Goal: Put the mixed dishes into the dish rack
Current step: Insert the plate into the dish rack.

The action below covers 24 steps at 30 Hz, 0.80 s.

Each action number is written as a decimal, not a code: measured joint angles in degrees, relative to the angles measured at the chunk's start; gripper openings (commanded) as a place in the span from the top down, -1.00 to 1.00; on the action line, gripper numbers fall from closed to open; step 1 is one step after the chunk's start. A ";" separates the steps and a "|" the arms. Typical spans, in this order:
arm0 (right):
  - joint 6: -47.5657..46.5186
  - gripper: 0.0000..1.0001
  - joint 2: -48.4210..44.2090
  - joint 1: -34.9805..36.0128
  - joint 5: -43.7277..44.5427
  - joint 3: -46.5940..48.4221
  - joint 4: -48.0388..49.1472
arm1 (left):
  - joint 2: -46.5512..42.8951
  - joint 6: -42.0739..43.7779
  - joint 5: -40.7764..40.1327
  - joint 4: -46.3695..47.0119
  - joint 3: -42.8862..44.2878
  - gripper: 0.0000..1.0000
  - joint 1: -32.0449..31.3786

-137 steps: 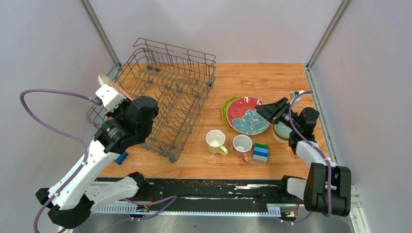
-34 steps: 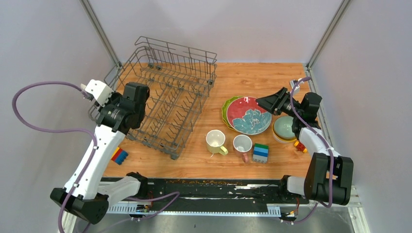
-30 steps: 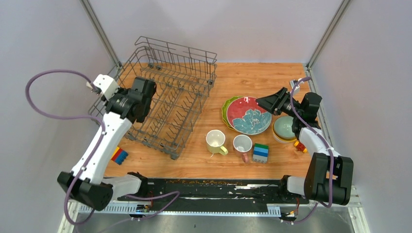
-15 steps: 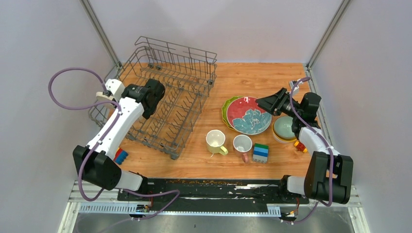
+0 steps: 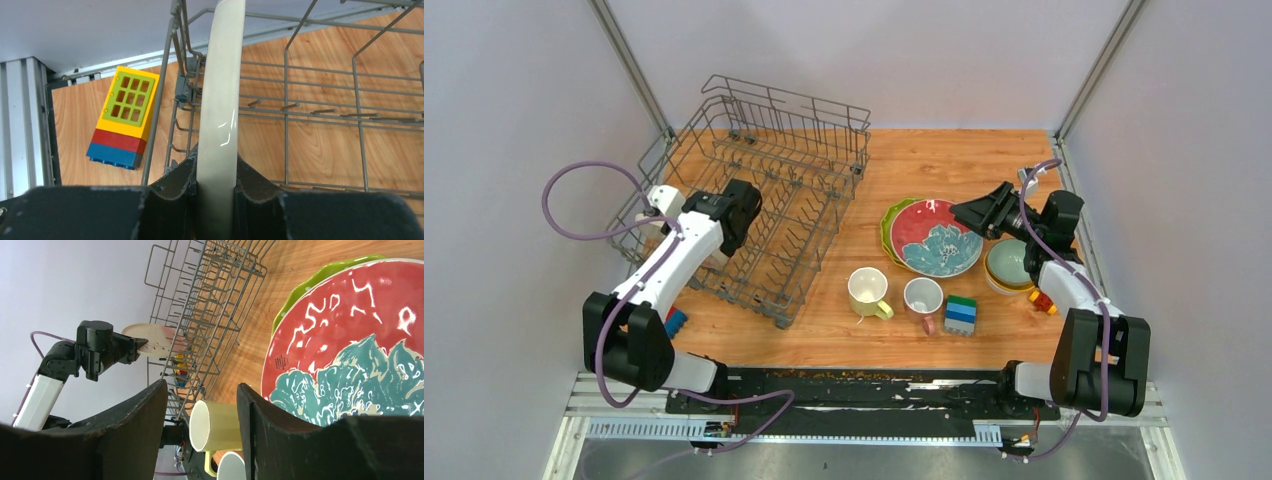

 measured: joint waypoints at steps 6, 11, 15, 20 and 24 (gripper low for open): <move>-0.09 -0.08 0.02 0.00 0.00 0.00 -0.07 | -0.76 -2.01 1.22 2.43 -2.99 0.53 0.46; -0.17 -0.08 0.02 0.00 0.00 0.00 -0.20 | -4.48 -2.86 1.75 3.43 -5.42 0.36 0.52; -0.20 -0.09 0.02 0.00 0.04 0.00 -0.24 | -8.52 -2.60 0.76 3.96 -7.26 0.37 0.81; -0.17 -0.09 -0.35 0.00 0.39 0.00 -0.39 | -11.52 -1.42 0.20 4.61 -9.03 0.01 1.03; -0.17 -0.09 -0.98 0.00 0.44 0.00 -0.44 | -13.16 -0.20 -0.20 5.95 -9.70 -0.41 1.03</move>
